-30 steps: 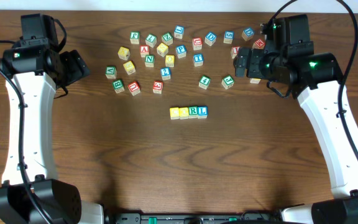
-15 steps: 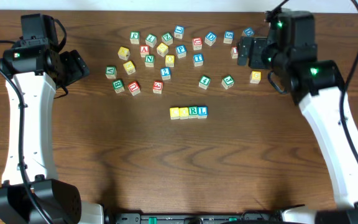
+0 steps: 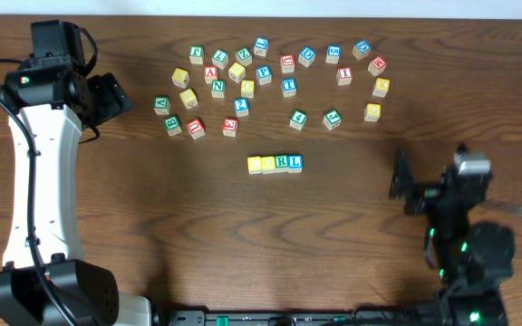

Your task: Spell out CORL

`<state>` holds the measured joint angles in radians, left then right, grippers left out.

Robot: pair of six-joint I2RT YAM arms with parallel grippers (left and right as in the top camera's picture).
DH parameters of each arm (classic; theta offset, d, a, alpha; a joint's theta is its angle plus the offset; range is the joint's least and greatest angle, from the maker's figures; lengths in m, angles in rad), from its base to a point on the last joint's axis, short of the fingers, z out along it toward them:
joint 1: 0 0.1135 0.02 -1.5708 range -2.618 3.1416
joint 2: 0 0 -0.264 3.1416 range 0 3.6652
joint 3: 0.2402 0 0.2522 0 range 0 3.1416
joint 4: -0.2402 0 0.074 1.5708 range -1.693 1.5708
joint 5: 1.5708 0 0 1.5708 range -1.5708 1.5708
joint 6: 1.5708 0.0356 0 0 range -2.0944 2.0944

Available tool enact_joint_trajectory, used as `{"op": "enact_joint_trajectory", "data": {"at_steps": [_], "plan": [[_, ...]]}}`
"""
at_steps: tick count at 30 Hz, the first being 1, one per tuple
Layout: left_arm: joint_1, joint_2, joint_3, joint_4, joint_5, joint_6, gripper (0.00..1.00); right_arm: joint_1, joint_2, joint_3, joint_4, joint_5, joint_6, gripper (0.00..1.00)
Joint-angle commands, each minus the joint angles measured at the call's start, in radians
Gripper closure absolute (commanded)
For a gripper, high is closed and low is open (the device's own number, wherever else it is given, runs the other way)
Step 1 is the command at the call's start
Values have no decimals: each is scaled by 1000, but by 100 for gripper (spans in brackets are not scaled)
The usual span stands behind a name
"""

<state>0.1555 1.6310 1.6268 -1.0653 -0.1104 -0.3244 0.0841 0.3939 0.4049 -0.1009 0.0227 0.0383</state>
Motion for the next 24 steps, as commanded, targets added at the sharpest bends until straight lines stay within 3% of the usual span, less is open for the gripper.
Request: {"op": "enact_joint_trajectory", "data": {"at_steps": [1,14,24], "plan": [[2,10,0,0,-3,6,4,-26,-158,-126,7,5,-21,1],[2,10,0,0,-3,6,4,-10,-391,-401,109,-6,-21,1],[3,10,0,0,-3,6,4,-4,-389,-399,27,-6,-21,1]]}}
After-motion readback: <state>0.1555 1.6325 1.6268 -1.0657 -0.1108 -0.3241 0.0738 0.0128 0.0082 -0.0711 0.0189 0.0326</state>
